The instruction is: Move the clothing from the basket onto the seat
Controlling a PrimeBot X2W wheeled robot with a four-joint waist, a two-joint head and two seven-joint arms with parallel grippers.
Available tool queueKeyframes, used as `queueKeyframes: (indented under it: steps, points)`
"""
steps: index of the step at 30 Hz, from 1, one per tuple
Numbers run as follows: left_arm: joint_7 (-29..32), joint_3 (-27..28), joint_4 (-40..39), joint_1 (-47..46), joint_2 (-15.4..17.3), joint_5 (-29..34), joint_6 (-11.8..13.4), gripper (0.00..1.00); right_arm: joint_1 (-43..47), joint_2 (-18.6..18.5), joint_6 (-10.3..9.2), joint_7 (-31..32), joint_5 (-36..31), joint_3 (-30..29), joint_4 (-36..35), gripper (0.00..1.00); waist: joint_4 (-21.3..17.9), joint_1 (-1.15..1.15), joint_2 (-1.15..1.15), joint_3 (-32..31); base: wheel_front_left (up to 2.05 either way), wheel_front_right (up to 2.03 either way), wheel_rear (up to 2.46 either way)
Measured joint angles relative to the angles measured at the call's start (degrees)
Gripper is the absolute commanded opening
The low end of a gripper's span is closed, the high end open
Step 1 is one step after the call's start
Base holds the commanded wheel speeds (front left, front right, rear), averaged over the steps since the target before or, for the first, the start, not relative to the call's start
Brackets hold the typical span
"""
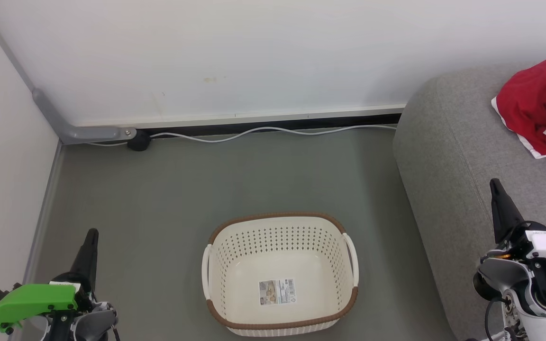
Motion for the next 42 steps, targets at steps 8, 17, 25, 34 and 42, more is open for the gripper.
queueKeyframes:
  steps: [8,17,25,34,42]
  points:
    - [0.0,0.0,0.0,0.0,0.0,0.0,0.0,0.0,0.0,0.0,0.0,0.0,0.0,0.0,-0.1,0.0,0.0,0.0,0.0,0.0,0.0,0.0,0.0]
    - [0.0,0.0,0.0,0.0,0.0,0.0,0.0,0.0,0.0,0.0,0.0,0.0,0.1,0.1,-0.1,0.0,0.0,0.0,0.0,0.0,0.0,0.0,0.0]
    - [0.0,0.0,-0.1,0.0,0.0,0.0,0.0,0.0,0.0,0.0,0.0,0.0,0.3,0.1,-0.2,0.0,0.0,0.0,0.0,0.0,0.0,0.0,0.0]
    - [0.0,0.0,-0.1,0.0,0.0,0.0,-0.1,0.0,0.0,0.0,0.0,0.0,0.3,0.1,-0.2,0.0,0.0,0.0,0.0,0.0,0.0,0.0,0.0]
    - [0.0,0.0,-0.1,0.0,0.0,0.0,-0.1,0.0,0.0,0.0,0.0,0.0,0.3,0.2,-0.2,0.0,0.0,0.0,0.0,0.0,0.0,0.0,0.0]
